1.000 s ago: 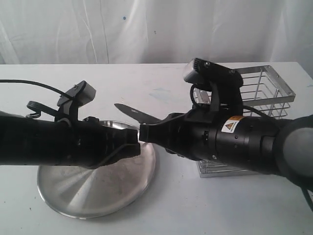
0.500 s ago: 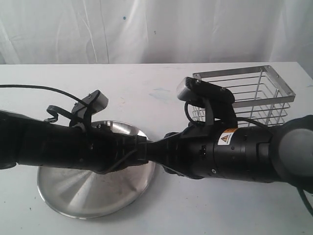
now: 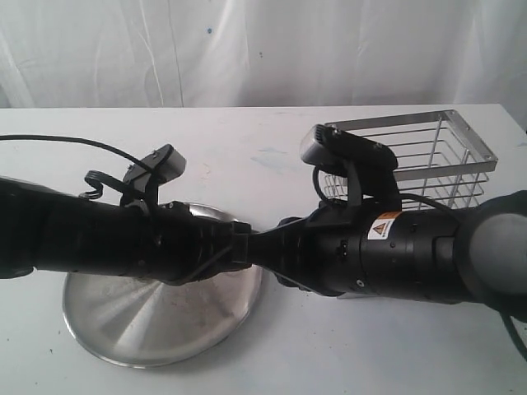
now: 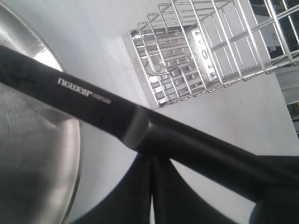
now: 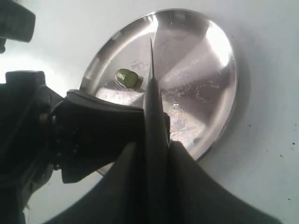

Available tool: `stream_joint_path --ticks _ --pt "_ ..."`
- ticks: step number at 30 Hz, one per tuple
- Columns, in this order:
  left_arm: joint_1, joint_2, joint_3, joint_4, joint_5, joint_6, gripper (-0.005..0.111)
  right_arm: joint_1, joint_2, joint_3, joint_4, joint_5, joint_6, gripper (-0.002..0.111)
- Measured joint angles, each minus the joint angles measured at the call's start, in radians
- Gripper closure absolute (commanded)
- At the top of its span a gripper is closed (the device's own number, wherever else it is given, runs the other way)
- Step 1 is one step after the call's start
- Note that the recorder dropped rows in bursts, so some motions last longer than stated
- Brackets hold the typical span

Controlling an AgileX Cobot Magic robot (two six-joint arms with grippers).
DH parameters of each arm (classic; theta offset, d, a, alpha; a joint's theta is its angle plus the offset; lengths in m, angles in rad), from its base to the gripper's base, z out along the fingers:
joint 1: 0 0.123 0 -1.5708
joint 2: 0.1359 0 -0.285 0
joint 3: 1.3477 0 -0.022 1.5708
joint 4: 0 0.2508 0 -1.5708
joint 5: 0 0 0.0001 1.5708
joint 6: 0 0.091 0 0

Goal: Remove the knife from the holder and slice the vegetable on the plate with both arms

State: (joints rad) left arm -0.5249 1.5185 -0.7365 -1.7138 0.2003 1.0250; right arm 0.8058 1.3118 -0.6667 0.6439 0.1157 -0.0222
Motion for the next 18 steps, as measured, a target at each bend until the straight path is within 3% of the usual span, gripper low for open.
stream_joint_path --ticks 18 --pt "0.000 0.000 -0.004 -0.001 -0.106 -0.002 0.107 0.000 0.032 -0.006 0.002 0.095 -0.005 0.108"
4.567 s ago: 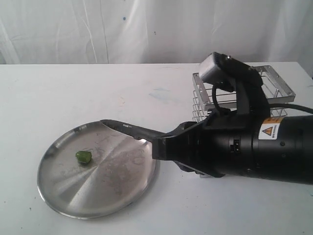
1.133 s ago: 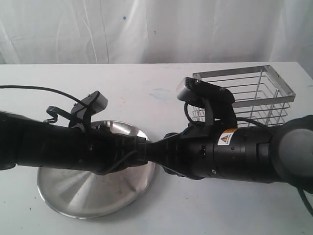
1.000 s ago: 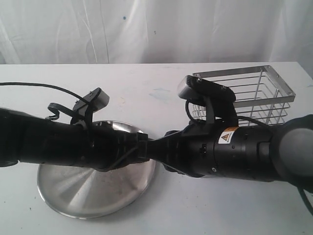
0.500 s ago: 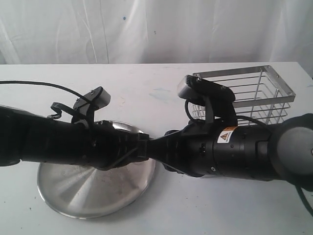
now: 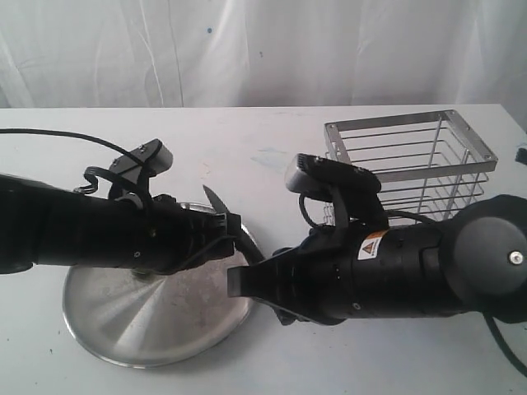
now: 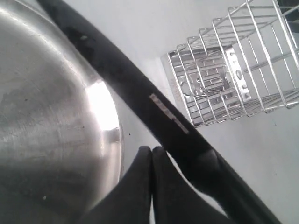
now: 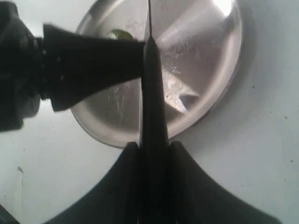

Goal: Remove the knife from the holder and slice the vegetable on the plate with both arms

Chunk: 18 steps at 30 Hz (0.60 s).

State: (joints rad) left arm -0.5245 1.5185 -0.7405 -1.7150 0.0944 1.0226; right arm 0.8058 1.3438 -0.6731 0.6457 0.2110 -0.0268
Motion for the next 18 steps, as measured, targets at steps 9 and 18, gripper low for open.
stream_joint_path --ticks 9,18 --pt "0.000 0.000 -0.031 -0.009 0.009 0.002 0.107 0.000 0.002 0.000 0.000 0.019 -0.007 0.108" --pt "0.000 0.000 -0.032 -0.009 0.029 0.023 0.107 0.000 0.033 0.000 0.000 0.011 -0.009 0.108"
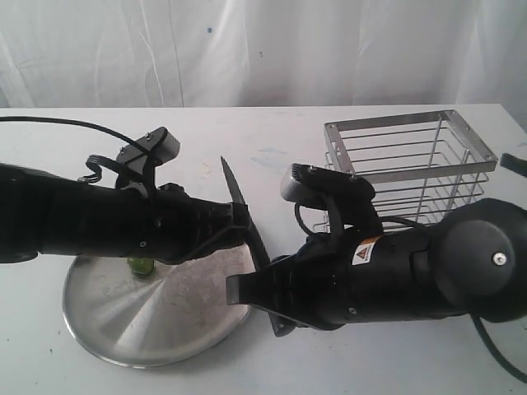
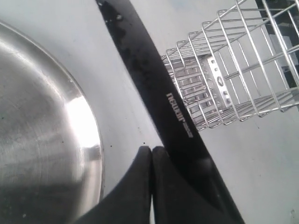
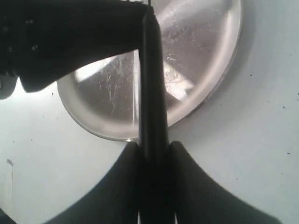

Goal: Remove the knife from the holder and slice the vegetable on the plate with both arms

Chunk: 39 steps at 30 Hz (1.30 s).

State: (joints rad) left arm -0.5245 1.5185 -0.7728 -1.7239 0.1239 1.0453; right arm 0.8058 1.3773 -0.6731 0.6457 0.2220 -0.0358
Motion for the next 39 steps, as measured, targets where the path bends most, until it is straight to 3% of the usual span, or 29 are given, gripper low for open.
stream_joint_path --ticks 15,21,31,39 --pt "0.002 0.000 -0.004 0.000 0.017 0.043 0.107 0.000 0.013 0.005 0.000 -0.031 0.000 0.108" --pt "0.002 -0.013 -0.004 0.000 -0.049 0.064 0.107 0.000 0.013 0.005 0.000 -0.054 0.000 0.108" --pt "0.002 -0.204 -0.004 0.020 -0.160 0.170 0.107 0.000 0.013 0.002 0.000 -0.024 0.000 0.108" --pt "0.002 -0.360 -0.004 0.014 -0.498 0.364 0.107 0.000 0.015 -0.126 -0.002 0.078 0.000 0.108"
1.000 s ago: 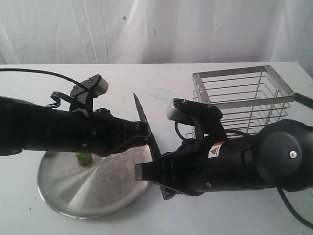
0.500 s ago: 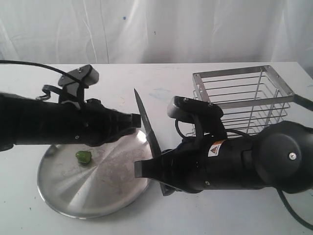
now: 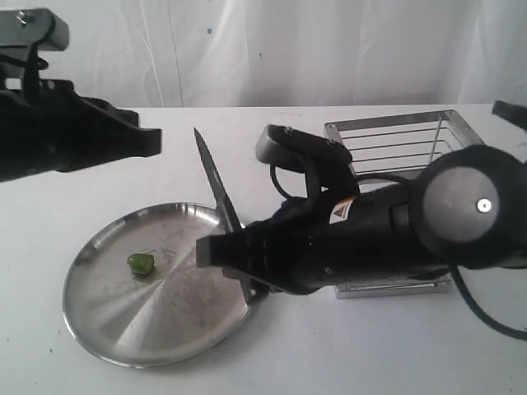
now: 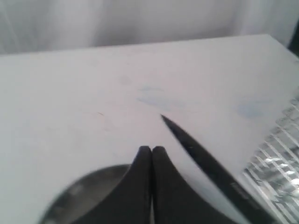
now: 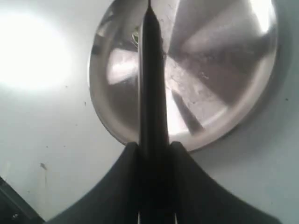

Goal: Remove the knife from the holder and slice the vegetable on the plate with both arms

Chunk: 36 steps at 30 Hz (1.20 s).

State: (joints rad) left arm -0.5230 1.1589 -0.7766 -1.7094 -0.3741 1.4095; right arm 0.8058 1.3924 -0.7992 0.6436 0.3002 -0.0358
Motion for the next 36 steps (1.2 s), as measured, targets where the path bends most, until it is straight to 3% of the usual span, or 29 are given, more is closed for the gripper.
stream_joint_path --ticks 4,8,13,17,21,23,25,26,28,29,30,33,36 --pt "0.000 -0.073 0.002 -0.005 -0.152 0.261 0.107 0.000 0.037 -0.055 -0.002 0.005 0.020 0.108" --pt "0.000 -0.102 0.045 -0.007 -0.258 0.404 0.107 0.000 0.149 -0.094 -0.002 0.050 0.036 0.108" --pt "0.000 -0.077 0.125 -0.015 -0.251 0.539 0.107 0.000 0.218 -0.139 -0.032 0.081 0.036 0.108" --pt "0.019 -0.042 0.146 -0.015 -0.222 0.547 0.107 -0.017 0.200 -0.163 -0.054 0.081 0.064 0.108" --pt "0.114 -0.021 0.129 -0.015 -0.136 0.547 0.107 -0.077 0.175 -0.164 -0.062 0.071 0.086 0.108" --pt "0.225 0.010 0.114 -0.015 0.054 0.520 0.107 -0.119 0.164 -0.164 -0.071 0.070 0.086 0.108" --pt "0.320 0.052 0.119 -0.015 0.393 0.475 0.107 -0.125 0.162 -0.164 -0.085 0.093 0.086 0.108" --pt "0.353 0.077 0.135 -0.015 0.607 0.429 0.107 -0.125 0.162 -0.164 -0.089 0.116 0.086 0.108" --pt "0.371 0.097 0.155 -0.013 0.824 0.284 0.107 -0.125 0.158 -0.164 -0.093 0.136 0.086 0.108" --pt "0.373 0.097 0.160 -0.004 0.853 0.180 0.107 -0.125 0.153 -0.164 -0.095 0.140 0.086 0.108" --pt "0.376 0.097 0.165 0.080 0.853 -0.087 0.107 -0.125 0.147 -0.164 -0.103 0.140 0.086 0.108" --pt "0.380 0.097 0.192 0.548 0.804 -0.748 0.107 -0.125 0.136 -0.164 -0.122 0.140 0.084 0.108" --pt "0.381 0.097 0.195 0.970 0.828 -0.956 0.107 -0.125 0.136 -0.164 -0.149 0.146 0.081 0.108"
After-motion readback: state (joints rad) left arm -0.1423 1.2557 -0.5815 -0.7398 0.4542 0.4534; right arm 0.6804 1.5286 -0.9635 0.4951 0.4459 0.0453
